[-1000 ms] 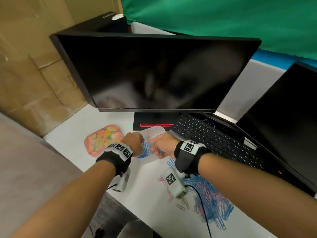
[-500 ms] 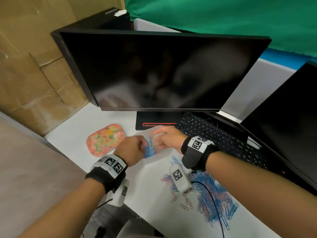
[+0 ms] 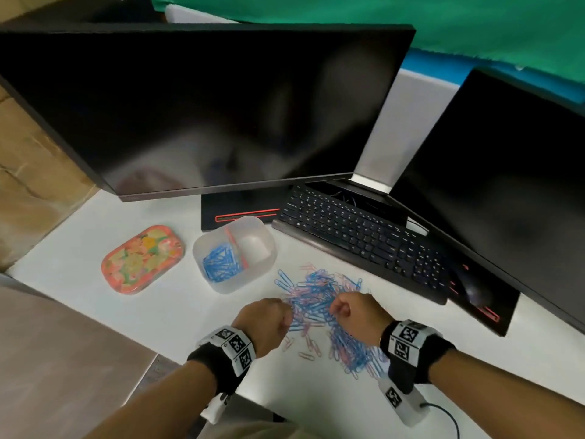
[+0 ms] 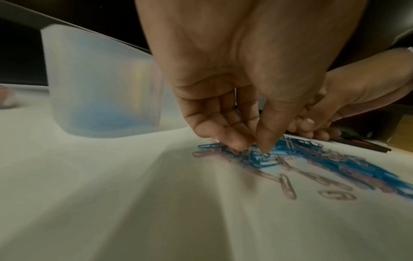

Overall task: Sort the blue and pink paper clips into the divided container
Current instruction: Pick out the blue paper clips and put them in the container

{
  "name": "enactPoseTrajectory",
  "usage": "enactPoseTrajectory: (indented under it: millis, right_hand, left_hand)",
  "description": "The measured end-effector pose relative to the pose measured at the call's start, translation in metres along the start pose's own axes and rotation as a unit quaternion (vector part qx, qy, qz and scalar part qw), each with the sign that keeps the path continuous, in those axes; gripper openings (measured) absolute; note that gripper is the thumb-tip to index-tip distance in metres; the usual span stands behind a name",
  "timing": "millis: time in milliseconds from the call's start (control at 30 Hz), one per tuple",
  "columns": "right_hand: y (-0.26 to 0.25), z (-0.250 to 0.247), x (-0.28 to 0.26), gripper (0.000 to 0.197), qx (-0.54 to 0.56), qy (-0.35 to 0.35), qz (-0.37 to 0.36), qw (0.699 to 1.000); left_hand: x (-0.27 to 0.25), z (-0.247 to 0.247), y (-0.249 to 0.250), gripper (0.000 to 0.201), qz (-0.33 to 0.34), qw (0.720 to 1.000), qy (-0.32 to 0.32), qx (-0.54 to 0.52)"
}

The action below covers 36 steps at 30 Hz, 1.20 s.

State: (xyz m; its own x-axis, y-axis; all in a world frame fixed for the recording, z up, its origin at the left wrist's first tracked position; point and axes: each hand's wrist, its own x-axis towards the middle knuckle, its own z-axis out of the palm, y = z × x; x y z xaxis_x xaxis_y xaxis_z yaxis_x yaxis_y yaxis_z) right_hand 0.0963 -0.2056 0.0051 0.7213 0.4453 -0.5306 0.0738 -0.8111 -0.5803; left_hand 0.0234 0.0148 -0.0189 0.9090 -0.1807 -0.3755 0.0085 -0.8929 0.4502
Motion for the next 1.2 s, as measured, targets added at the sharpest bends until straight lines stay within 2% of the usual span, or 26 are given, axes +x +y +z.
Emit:
enactPoseTrajectory:
  millis: [100, 267, 433, 567, 733, 1033, 1200]
  right_hand:
    - [0.012, 0.007, -0.012, 0.022, -0.028, -0.008, -0.019, 0.999]
    - [0.014, 0.014, -0.019, 0.019, -0.062, -0.004, -0.066, 0.996]
    - [0.025, 0.014, -0.02, 0.015, -0.047, 0.014, -0.062, 0.997]
    - [0.035, 0.008, -0.022, 0.011, -0.041, 0.03, -0.053, 0.997]
    - [0.047, -0.001, -0.027, 0.015, -0.029, 0.052, -0.032, 0.998]
    - [0.059, -0.007, -0.038, 0.016, -0.028, 0.079, -0.039, 0.996]
    - [0.062, -0.004, -0.042, 0.014, -0.034, 0.083, -0.048, 0.995]
  left_hand:
    - [0.008, 0.009, 0.001, 0.014, 0.004, 1.0, -0.003, 0.027]
    - [0.011, 0.009, 0.0, 0.021, -0.026, 0.998, -0.009, 0.06]
    - [0.008, 0.01, -0.001, 0.028, -0.038, 0.998, 0.013, 0.058]
    - [0.007, 0.019, 0.003, 0.025, -0.025, 0.998, 0.006, 0.065]
    - [0.011, 0.022, 0.003, 0.014, -0.031, 0.997, 0.015, 0.072]
    - [0.014, 0.022, 0.002, 0.005, -0.025, 0.997, 0.027, 0.071]
    - [0.012, 0.024, -0.001, 0.008, -0.007, 0.997, 0.032, 0.064]
